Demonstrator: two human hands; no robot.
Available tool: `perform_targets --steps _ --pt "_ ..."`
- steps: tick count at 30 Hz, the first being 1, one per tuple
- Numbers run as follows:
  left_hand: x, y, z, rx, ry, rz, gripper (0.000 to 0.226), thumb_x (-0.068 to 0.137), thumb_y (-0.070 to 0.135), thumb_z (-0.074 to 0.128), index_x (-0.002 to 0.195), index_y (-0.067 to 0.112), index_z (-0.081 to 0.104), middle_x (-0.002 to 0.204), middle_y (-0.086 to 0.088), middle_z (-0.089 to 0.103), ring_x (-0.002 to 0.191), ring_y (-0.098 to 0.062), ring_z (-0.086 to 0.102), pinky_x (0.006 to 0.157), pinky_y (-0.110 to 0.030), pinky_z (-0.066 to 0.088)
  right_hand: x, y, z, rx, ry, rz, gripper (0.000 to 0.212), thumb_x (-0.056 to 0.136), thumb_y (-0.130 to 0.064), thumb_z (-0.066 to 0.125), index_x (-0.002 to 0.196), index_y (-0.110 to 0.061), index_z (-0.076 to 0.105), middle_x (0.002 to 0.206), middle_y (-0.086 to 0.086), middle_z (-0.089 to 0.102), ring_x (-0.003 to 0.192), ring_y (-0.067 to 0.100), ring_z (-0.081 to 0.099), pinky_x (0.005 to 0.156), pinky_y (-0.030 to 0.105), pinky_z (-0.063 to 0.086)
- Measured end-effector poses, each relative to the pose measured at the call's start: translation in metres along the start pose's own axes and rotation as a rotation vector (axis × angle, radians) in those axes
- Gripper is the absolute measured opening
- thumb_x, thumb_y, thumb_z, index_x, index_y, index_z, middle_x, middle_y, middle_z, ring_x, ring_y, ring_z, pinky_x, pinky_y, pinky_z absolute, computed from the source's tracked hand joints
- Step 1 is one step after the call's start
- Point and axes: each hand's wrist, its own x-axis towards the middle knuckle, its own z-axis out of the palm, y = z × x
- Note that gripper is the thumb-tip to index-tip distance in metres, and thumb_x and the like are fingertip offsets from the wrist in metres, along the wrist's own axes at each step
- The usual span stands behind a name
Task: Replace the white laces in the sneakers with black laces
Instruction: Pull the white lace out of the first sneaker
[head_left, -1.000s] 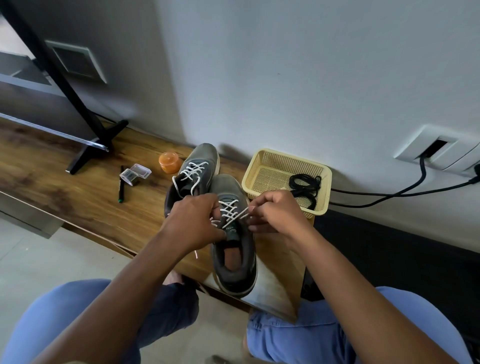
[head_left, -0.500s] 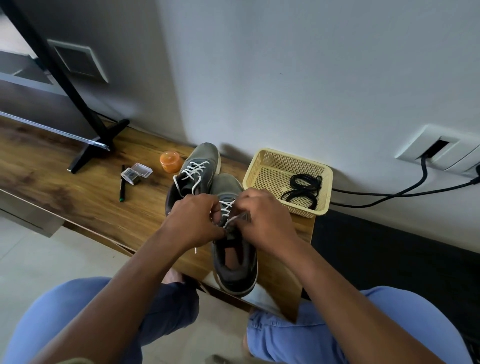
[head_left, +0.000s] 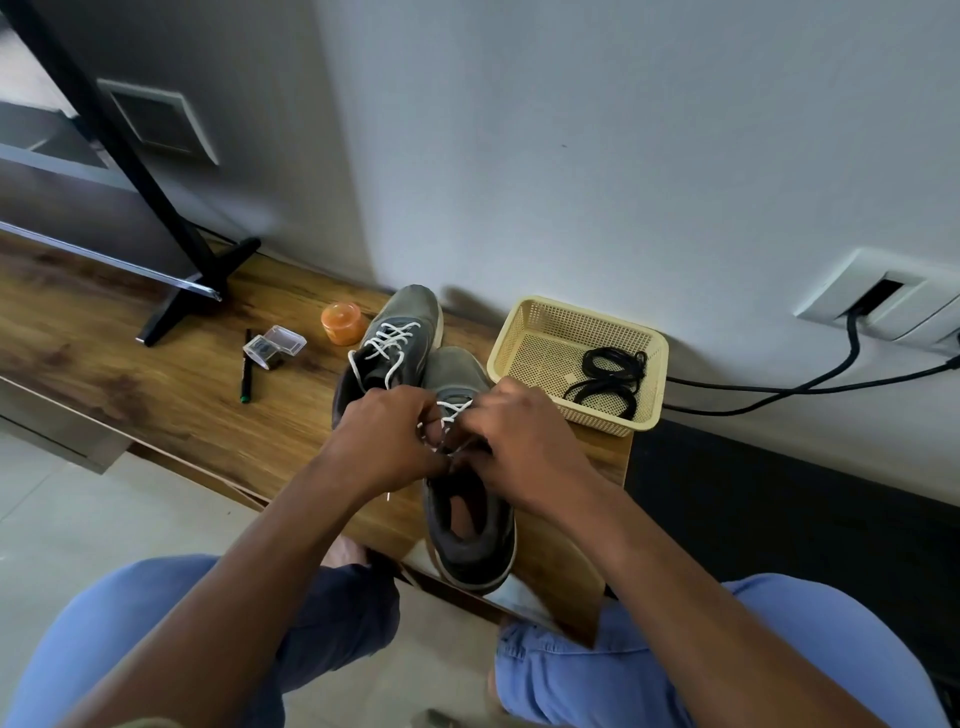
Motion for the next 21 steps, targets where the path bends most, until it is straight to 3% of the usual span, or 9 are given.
perform_targets --steps 3,6,10,13,15,17,21 --pt "-0.001 0.002 -0.001 0.006 -0.013 -0.012 0.029 0.067 0.035 0.090 0.077 0.028 0.064 0.078 0.009 0.067 0.075 -0.008 0.062 0.059 -0.023 0.041 -0.001 0.003 0.003 -0.063 0.075 -0.013 0.012 0.069 -0.020 0.081 0.079 -0.022 0.074 0.073 -0.006 0.062 0.085 0.027 0.057 0.071 0.037 0.038" --pt "-0.001 0.001 -0.001 0.027 -0.026 -0.027 0.031 0.068 0.035 0.091 0.077 0.027 0.063 0.078 0.009 0.067 0.076 -0.009 0.063 0.059 -0.025 0.041 -0.001 0.006 0.005 0.003 0.134 0.073 0.006 0.079 -0.027 0.079 0.081 -0.024 0.074 0.086 -0.008 0.063 0.092 0.024 0.054 0.076 0.040 0.043" --pt "-0.002 0.003 -0.001 0.048 -0.007 -0.032 0.032 0.070 0.036 0.091 0.078 0.026 0.062 0.077 0.009 0.066 0.073 -0.009 0.062 0.062 -0.027 0.044 0.003 0.021 -0.003 0.528 0.211 0.494 0.015 0.090 -0.020 0.079 0.079 -0.030 0.075 0.087 -0.014 0.070 0.087 0.009 0.064 0.079 0.034 0.051" --pt "-0.005 0.006 0.001 0.113 0.042 -0.016 0.036 0.073 0.047 0.088 0.075 0.022 0.062 0.071 0.009 0.065 0.070 -0.008 0.062 0.065 -0.030 0.048 0.002 0.025 -0.011 0.672 0.114 0.649 0.013 0.090 -0.018 0.079 0.080 -0.026 0.075 0.083 -0.013 0.073 0.081 0.004 0.067 0.072 0.027 0.051" --pt "-0.007 0.005 0.004 0.194 0.044 -0.006 0.049 0.075 0.064 0.082 0.067 0.019 0.065 0.062 0.006 0.066 0.067 -0.012 0.066 0.070 -0.034 0.055 0.000 0.022 -0.011 0.607 0.090 0.527 0.009 0.086 -0.022 0.081 0.089 -0.027 0.074 0.092 -0.011 0.071 0.091 0.011 0.064 0.080 0.032 0.052" --pt "-0.008 0.001 0.006 0.268 -0.007 0.004 0.062 0.077 0.076 0.071 0.059 0.017 0.064 0.057 0.004 0.066 0.066 -0.014 0.068 0.074 -0.037 0.058 0.000 0.015 -0.011 0.375 0.036 0.313 0.017 0.081 -0.030 0.082 0.095 -0.033 0.072 0.104 -0.009 0.065 0.104 0.016 0.054 0.089 0.036 0.044" --pt "-0.007 -0.004 0.010 0.282 -0.088 0.023 0.061 0.088 0.069 0.063 0.055 0.018 0.061 0.051 0.006 0.065 0.063 -0.011 0.067 0.075 -0.036 0.059 0.000 0.004 -0.006 0.026 -0.057 0.076 0.018 0.078 -0.036 0.079 0.096 -0.032 0.076 0.111 -0.010 0.061 0.113 0.023 0.047 0.093 0.044 0.040"
